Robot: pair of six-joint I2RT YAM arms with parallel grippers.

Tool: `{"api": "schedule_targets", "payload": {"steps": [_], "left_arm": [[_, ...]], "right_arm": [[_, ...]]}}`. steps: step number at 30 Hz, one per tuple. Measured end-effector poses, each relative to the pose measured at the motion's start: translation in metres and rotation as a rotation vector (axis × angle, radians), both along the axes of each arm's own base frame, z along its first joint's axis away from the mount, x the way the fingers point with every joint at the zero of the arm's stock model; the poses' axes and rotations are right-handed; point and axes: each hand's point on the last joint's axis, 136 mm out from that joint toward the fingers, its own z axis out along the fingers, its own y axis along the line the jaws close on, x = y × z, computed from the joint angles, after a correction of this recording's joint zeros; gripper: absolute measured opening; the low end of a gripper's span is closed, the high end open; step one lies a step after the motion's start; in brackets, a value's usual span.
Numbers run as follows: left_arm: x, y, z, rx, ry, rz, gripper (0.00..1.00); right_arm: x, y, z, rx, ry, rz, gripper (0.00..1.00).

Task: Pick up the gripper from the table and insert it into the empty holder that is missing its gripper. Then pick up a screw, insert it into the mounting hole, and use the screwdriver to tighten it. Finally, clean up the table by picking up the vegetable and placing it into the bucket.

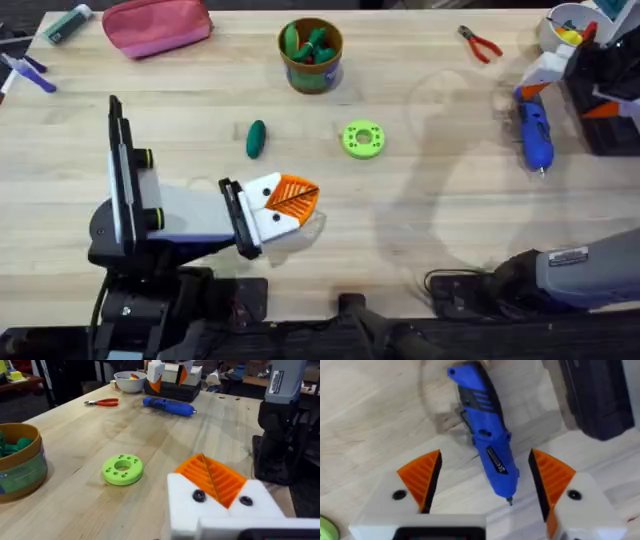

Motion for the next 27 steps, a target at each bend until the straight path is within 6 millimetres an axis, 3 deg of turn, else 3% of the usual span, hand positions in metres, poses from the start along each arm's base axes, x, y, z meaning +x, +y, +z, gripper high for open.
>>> {"api": "schedule_targets", "payload": {"steps": [6, 20, 27], "left_arm": [[0.000, 0.000, 0.000, 0.000, 0.000, 0.000, 0.017], [0.000, 0.000, 0.000, 0.000, 0.000, 0.000, 0.017], [0.000, 0.000, 0.000, 0.000, 0.000, 0.000, 0.017]], "right_arm": [[0.011, -0.005, -0.004, -0.028, -0.013, 0.075, 0.994], [0.028, -0.013, -0.064, -0.004, 0.068, 0.144, 0.994], [0.035, -0.016, -0.074, -0.018, 0.068, 0.195, 0.994]]}}
